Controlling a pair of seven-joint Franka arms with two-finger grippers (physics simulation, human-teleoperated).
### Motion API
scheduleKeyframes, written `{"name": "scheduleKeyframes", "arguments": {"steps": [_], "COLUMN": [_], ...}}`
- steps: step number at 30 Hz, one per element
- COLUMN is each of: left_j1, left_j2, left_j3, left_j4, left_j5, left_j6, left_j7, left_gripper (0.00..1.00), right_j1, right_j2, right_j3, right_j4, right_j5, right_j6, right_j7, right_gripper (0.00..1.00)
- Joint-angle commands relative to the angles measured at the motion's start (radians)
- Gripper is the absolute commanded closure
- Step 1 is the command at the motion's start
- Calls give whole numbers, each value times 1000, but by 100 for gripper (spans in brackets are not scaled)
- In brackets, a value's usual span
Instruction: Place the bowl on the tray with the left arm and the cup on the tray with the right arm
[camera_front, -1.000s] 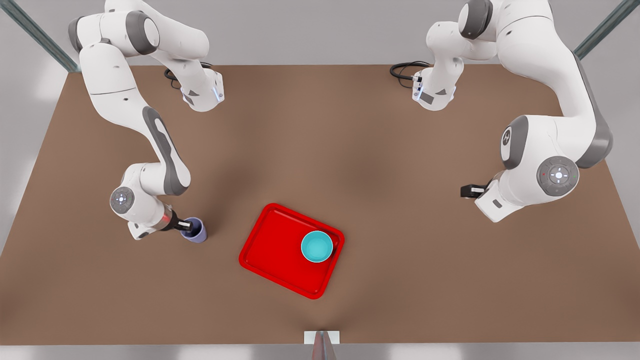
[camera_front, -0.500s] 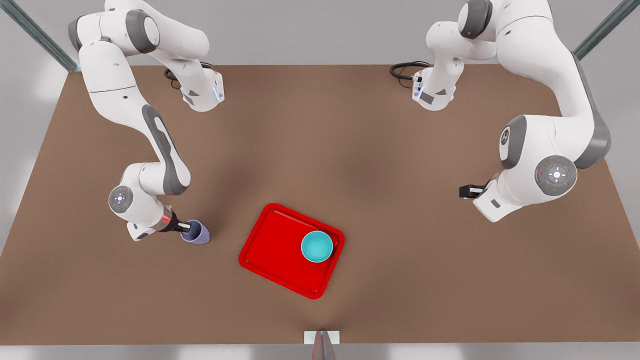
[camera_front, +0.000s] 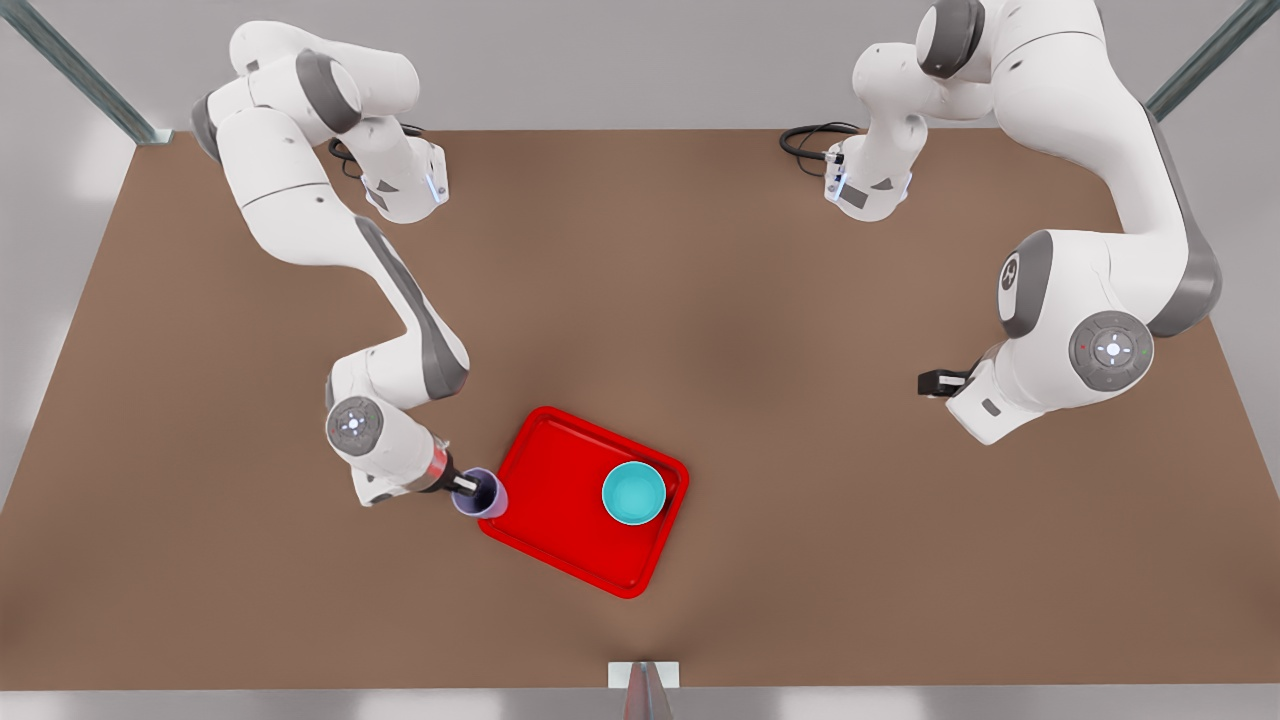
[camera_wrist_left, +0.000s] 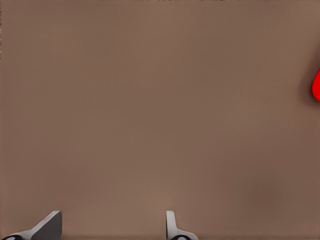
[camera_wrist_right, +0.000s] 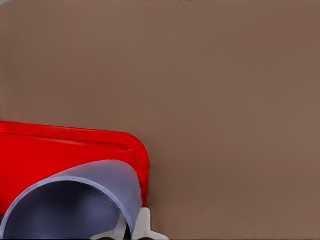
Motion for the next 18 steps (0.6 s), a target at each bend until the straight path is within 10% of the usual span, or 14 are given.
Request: {"name": "scheduleKeyframes", "arguments": {"steps": [1, 13, 14, 15, 18], "left_j1": [0, 0, 0, 0, 0], "left_j2": [0, 1, 1, 1, 0], "left_j3": [0, 0, 0, 0, 0], "left_j4": [0, -2, -2, -2, -2], "left_j5": [0, -1, 0, 0, 0], "left_j6": [0, 0, -2, -2, -2], "left_j7": [0, 2, 0, 0, -2], "left_gripper": [0, 0, 0, 0, 0], "right_j1": [10, 93, 93, 93, 93], "right_j2": [4, 67, 66, 66, 66], "right_j3": [1, 25, 25, 25, 25], "right_j4": [5, -10, -10, -11, -10], "right_j5": [-5, -20, -18, -20, -31], "right_j6": [0, -3, -3, 0, -3], "right_j7": [5, -78, -70, -66, -66], "right_gripper": [79, 79, 53, 0, 0]}}
